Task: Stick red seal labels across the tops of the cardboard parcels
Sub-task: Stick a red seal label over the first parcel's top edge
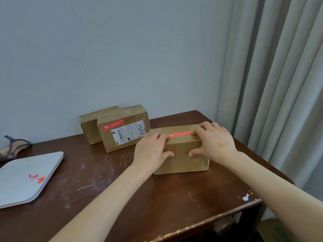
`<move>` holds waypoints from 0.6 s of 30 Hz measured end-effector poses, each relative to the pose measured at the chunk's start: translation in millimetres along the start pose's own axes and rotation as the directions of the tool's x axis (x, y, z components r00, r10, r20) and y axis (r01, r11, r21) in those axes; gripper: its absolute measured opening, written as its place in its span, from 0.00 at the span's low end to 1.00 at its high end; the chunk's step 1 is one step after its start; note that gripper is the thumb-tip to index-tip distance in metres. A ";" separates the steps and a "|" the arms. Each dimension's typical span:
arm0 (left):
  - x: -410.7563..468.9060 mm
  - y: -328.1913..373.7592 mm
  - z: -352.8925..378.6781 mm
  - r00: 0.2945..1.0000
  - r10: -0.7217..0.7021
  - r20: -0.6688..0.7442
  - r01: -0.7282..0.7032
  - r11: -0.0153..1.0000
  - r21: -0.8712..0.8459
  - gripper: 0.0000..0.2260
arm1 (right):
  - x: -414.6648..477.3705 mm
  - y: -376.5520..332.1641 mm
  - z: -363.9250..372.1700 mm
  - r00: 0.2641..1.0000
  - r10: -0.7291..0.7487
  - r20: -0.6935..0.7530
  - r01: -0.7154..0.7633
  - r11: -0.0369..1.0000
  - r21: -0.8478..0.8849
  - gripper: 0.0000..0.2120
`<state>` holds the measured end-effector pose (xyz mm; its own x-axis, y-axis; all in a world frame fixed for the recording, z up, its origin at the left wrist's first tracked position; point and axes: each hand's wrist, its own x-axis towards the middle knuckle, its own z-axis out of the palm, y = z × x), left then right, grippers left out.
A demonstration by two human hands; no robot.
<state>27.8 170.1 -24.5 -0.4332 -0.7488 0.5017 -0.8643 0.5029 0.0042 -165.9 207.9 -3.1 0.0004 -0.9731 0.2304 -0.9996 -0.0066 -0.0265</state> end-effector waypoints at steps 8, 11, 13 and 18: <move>5.6 -6.8 0.4 0.998 0.036 0.049 -0.038 0.999 0.036 0.33 | 3.6 1.5 2.4 0.999 -0.011 0.036 0.011 1.000 0.009 0.42; 5.7 -7.3 2.7 0.996 0.058 0.071 -0.061 0.997 0.051 0.33 | 4.2 -0.8 5.8 0.999 -0.001 0.033 0.000 1.000 0.025 0.42; 5.0 -6.6 3.3 0.996 0.054 0.073 -0.057 0.998 0.039 0.32 | 5.4 -1.7 5.7 0.999 0.002 0.035 -0.003 0.999 0.032 0.42; 2.6 -7.1 1.9 0.998 0.023 0.055 -0.023 1.000 -0.010 0.32 | 3.6 -0.2 6.6 1.000 0.007 0.015 -0.007 0.999 0.048 0.42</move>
<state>32.3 163.8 -24.9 -0.4667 -0.7595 0.4531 -0.8516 0.5242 0.0015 -165.5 202.9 -8.6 -0.0059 -0.9765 0.2152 -0.9971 -0.0105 -0.0749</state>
